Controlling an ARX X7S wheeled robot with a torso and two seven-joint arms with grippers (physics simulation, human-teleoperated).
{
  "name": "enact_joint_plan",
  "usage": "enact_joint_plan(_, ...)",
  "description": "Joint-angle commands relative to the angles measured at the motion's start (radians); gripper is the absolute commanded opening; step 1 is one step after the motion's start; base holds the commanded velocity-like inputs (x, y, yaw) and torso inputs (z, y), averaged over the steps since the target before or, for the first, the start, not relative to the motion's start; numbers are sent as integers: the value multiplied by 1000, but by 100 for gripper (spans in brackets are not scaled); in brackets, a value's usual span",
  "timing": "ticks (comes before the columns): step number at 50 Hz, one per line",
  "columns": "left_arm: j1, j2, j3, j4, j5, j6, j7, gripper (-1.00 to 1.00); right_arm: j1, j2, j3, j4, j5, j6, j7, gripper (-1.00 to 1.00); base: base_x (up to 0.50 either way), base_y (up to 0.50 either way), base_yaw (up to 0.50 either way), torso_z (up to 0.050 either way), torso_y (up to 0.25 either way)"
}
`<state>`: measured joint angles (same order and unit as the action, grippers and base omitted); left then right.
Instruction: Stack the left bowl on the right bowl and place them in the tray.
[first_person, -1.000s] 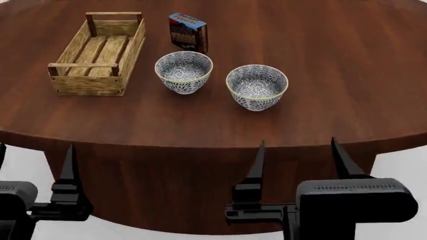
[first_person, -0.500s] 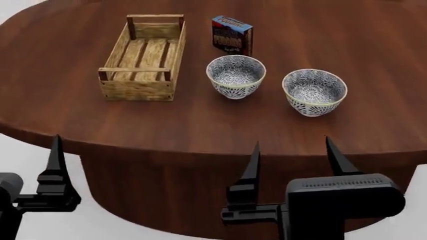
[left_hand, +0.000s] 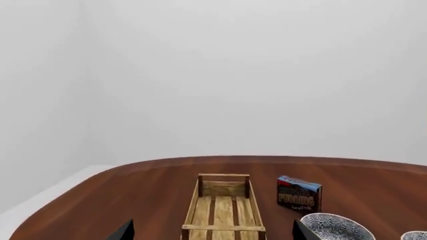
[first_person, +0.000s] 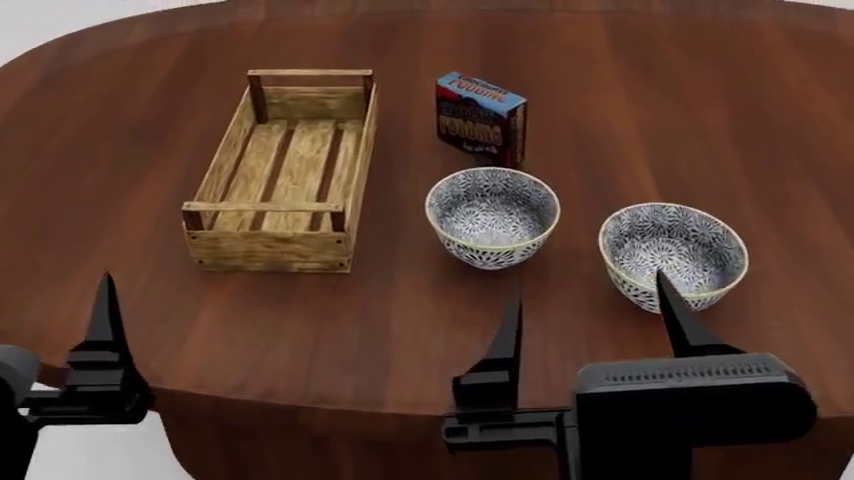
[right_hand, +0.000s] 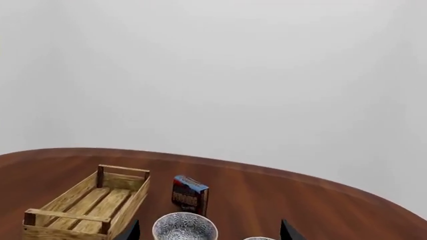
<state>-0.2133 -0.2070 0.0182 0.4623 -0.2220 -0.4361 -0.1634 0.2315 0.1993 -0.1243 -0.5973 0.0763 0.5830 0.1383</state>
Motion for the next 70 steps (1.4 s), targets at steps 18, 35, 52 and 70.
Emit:
enact_joint_plan(18,-1,-12,-6,1,-29,-12,-17,100,11,6,-13,20,16,7,16,100,480,229,0,0,1)
enact_joint_plan(35,2,-19,4,-3,-30,-1,-25,100,3,22,-25,29,28,-30,6,100,454,278,0,0,1)
enact_joint_plan(52,4,-26,5,2,-43,-2,-32,100,0,27,-26,29,40,-37,14,100,500,0,0,0,1)
enact_joint_plan(70,4,-34,12,4,-48,0,-40,100,1,33,-24,15,53,-26,29,100,500,0,0,0,1)
